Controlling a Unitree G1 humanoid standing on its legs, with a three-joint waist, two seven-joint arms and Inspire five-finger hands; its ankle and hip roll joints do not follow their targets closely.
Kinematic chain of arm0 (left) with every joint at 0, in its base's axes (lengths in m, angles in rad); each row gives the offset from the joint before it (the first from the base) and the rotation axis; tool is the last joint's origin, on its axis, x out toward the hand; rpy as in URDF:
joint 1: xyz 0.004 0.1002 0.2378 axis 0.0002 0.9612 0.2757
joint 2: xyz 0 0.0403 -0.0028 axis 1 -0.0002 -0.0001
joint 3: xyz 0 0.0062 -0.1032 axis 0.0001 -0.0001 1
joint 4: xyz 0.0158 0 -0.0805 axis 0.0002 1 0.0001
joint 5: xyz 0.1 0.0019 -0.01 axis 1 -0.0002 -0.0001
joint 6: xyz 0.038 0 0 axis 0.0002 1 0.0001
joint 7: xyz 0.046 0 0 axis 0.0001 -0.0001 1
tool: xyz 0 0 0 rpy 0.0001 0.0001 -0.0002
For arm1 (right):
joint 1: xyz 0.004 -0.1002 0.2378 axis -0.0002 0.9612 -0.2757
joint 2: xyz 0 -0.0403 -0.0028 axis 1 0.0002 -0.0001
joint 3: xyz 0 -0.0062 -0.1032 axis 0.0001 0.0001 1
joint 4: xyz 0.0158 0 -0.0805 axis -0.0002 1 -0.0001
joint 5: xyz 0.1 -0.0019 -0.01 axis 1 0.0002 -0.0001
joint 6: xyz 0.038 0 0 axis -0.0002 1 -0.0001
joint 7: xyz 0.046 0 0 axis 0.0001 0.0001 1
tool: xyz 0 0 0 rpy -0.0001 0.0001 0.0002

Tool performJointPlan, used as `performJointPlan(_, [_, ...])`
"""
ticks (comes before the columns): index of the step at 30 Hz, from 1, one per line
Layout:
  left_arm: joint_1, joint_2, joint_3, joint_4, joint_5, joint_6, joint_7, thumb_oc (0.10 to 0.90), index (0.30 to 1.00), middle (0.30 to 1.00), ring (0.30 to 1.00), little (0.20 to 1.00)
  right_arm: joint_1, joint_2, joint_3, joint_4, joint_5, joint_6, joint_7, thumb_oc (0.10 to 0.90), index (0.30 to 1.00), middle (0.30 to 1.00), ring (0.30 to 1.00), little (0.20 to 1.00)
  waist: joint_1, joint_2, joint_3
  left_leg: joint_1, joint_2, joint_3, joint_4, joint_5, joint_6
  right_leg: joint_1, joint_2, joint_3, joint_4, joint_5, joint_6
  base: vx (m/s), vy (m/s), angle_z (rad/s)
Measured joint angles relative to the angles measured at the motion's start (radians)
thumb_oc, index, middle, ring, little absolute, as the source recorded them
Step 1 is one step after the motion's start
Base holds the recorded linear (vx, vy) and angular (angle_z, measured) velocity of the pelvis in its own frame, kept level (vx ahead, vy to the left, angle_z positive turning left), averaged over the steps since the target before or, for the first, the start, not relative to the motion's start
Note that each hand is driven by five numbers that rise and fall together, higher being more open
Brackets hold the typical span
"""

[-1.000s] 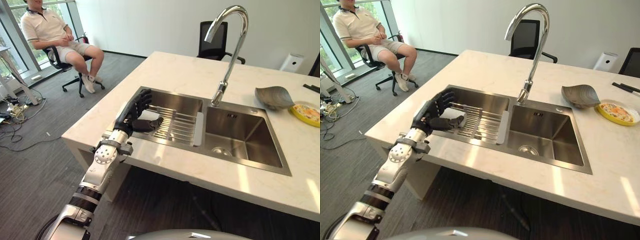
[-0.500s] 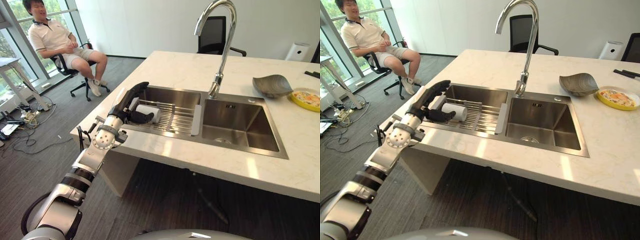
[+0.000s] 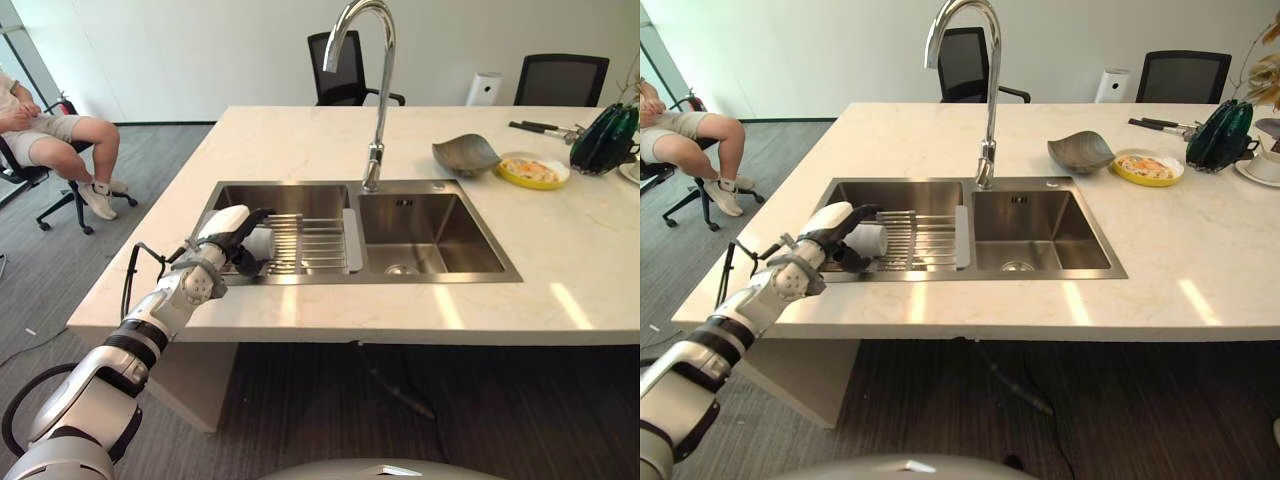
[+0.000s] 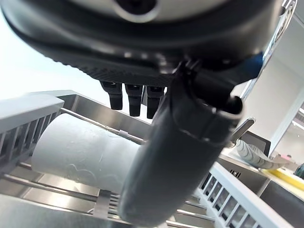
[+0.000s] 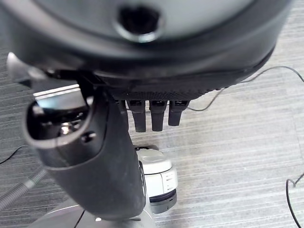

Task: Place the dishes in the dishwasher.

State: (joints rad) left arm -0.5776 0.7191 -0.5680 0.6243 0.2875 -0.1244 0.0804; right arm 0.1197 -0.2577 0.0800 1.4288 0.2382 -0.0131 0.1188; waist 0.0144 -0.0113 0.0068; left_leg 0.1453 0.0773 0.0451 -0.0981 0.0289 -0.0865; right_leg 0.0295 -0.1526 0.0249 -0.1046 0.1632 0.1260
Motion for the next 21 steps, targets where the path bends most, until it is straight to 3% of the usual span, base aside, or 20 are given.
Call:
performJointPlan(10, [-0.220,-0.036,-0.226,0.393,0.224,0.016,0.077,0.800,0.900,0.900,0.900,0.900,-0.012,-0.001,0.029,-0.008,0.004,-0.011,0.001,0.800,0.900,0.900,0.900,0.900,-0.025,-0.004,-0.005,0.011,0.005,0.020,0.000,-0.003,-0.008,-0.003,0.005,0.009,0.000,-0.008,0.001,-0.01,0.029,-0.05])
performJointPlan(21, [-0.266,-0.066,-0.293,0.500,0.313,0.019,0.080,0.800,0.900,0.900,0.900,0.900,-0.008,0.008,0.035,-0.012,0.039,-0.014,0.000,0.800,0.900,0.900,0.900,0.900,-0.035,-0.013,-0.014,0.011,0.002,0.033,0.000,-0.005,-0.003,-0.010,0.002,0.012,0.004,0.003,0.002,0.00,0.006,-0.04])
